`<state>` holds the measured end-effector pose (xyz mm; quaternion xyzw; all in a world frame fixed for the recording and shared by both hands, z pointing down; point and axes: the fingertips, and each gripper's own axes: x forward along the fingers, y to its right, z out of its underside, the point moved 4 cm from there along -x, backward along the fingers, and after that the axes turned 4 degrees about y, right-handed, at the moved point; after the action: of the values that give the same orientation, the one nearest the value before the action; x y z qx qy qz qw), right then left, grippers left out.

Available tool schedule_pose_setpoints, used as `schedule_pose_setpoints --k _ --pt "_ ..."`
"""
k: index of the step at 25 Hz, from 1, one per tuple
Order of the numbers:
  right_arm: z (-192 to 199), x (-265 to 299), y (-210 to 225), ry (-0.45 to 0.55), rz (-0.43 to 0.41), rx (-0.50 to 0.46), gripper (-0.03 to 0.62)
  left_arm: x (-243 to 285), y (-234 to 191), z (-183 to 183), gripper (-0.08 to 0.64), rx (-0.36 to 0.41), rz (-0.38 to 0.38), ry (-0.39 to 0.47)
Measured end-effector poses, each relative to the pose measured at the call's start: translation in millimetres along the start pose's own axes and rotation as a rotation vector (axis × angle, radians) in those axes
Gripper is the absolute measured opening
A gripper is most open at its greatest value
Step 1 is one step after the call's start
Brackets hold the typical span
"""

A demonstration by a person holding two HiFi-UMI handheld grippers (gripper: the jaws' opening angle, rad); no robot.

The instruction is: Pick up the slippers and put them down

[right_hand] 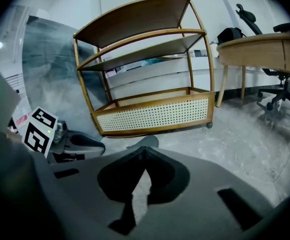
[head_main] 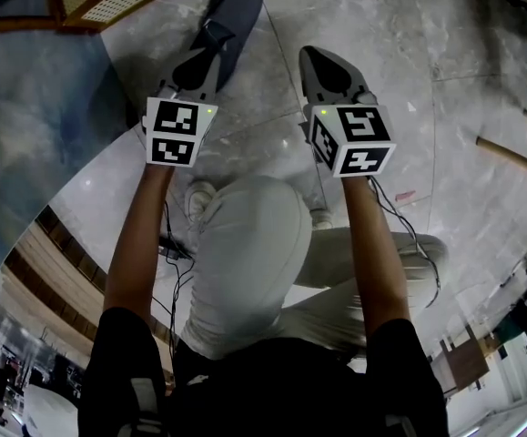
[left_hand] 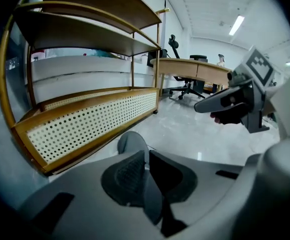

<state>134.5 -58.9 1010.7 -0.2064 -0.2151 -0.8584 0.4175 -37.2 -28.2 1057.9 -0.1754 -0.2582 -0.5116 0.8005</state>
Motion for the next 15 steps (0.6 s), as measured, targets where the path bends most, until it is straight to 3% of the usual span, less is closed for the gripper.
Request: schedule_pose_setpoints --k 15 --pt "-124 -97 -27 0.015 -0.015 0.039 0.0 -102 17 -139 0.006 -0.054 0.023 0.041"
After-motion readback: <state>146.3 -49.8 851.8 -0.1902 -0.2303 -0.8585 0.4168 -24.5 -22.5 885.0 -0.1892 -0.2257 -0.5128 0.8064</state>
